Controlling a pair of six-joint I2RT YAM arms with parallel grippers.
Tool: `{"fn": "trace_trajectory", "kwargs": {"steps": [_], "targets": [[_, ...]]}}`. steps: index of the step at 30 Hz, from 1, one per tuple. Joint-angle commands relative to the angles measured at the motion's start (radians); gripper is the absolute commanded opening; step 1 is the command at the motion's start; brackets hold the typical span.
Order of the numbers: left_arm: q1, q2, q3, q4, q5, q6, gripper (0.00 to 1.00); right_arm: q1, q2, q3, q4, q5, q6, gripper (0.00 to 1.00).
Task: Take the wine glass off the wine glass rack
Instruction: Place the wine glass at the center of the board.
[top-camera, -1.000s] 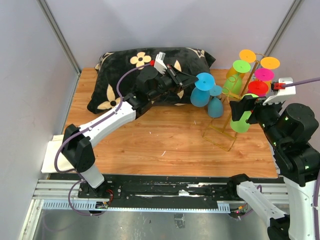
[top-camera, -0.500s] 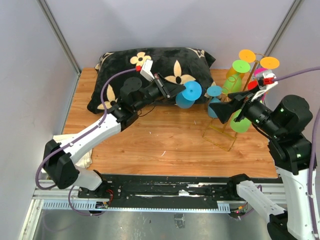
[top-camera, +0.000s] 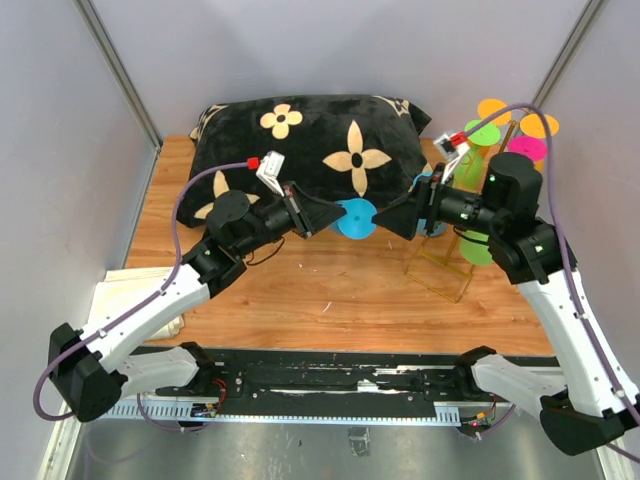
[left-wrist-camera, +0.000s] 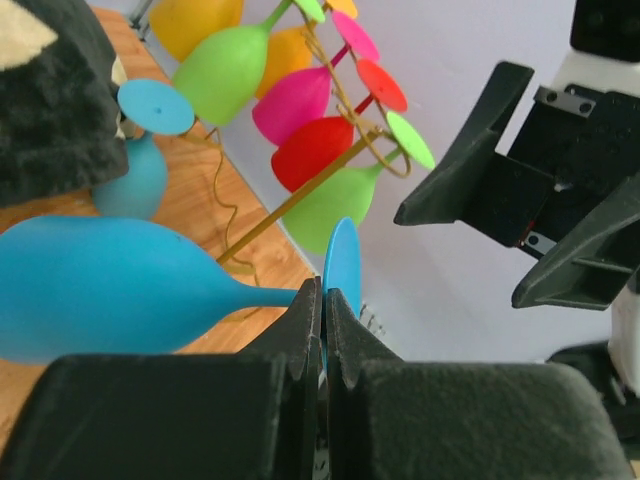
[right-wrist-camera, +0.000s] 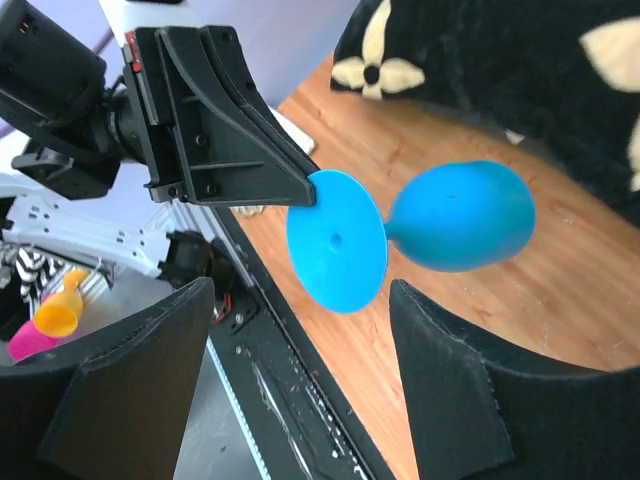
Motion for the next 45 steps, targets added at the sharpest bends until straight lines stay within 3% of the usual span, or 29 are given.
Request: {"fn": "trace_trajectory", "kwargs": {"steps": [1,4,8,14,19,25,27,28,37,41,45], "targets": [[0.005,-0.094,-0.066,0.016,0.046,0.050,0.00,0.118,0.025,0.022,-0.055,0.115,-0.084,0.72],[0.005,-0.155,-0.086,-0.006,0.040,0.077,0.01,0.148,0.055,0.002,-0.058,0.143,-0.094,0.71],[0.005,-0.218,-0.103,-0.067,0.004,0.095,0.01,0.211,0.093,-0.025,-0.015,0.105,-0.081,0.62],[0.005,-0.309,-0.162,-0.090,-0.028,0.074,0.00,0.280,0.090,-0.146,0.223,-0.014,0.048,0.50],[0.005,-0.412,-0.253,-0.081,-0.063,0.036,0.00,0.325,0.091,-0.231,0.372,-0.037,0.140,0.30],[0.005,-0.508,-0.350,-0.079,-0.092,0.020,0.00,0.445,0.112,-0.269,0.376,-0.021,0.090,0.02],[0.005,-0.540,-0.378,-0.093,-0.102,0.023,0.01,0.462,0.097,-0.315,0.388,0.019,0.074,0.01],[0.005,-0.559,-0.387,-0.104,-0.107,0.027,0.05,0.471,0.090,-0.331,0.393,0.033,0.063,0.01],[0.005,-0.700,-0.333,-0.448,-0.338,0.142,0.98,0.612,0.081,-0.430,0.422,0.259,-0.239,0.01],[0.005,-0.744,-0.263,-0.586,-0.485,0.152,1.00,0.674,0.103,-0.440,0.433,0.358,-0.500,0.01],[0.005,-0.711,-0.189,-0.679,-0.585,0.164,1.00,0.714,0.107,-0.553,0.576,0.409,-0.755,0.01]]}}
